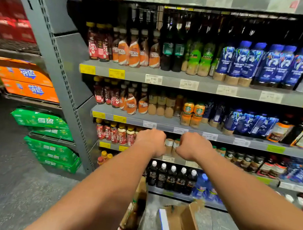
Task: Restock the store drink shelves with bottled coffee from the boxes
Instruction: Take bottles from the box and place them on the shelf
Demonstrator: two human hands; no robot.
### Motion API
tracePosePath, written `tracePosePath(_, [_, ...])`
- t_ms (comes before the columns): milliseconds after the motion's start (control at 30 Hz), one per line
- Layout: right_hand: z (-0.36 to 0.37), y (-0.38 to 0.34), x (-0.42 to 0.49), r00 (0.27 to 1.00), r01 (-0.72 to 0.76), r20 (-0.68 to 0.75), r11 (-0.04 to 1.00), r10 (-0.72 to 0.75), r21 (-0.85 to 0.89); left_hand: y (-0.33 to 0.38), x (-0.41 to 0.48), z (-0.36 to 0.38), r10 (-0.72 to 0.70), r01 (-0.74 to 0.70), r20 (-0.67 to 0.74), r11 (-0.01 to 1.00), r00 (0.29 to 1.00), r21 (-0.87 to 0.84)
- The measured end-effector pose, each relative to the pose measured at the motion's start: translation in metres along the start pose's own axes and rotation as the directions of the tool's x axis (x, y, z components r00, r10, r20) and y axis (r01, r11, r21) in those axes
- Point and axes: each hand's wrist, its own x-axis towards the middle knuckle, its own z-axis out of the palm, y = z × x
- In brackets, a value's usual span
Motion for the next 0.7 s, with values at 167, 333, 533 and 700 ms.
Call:
tracePosePath(167, [0.030, -0.057, -0.038, 0.998, 0.032, 0.049, 0.999, -0.033, 0.012, -0.042, -0.060, 0.019, -0.032, 0.031, 0.066, 0.999, 0.997, 0.005])
tracePosePath(333, [0.063, -0.095, -0.057, 0.992, 0.076, 0.100, 0.997, -0.076, -0.002, -0.078, -0.099, 0.049, -0.095, 0.096, 0.122, 0.995, 0.988, -0.009])
tracePosePath(533, [0.109, -0.119, -0.061, 0.973, 0.095, 0.211, 0.995, -0.099, 0.031, -0.109, -0.124, 0.090, -0.169, 0.184, 0.227, 0.982, 0.959, -0.046])
tracePosePath(700, [0.141, -0.126, -0.042, 0.952, 0.096, 0.282, 0.990, -0.122, 0.104, -0.125, -0.115, 0.123, -0.231, 0.255, 0.280, 0.965, 0.932, -0.053])
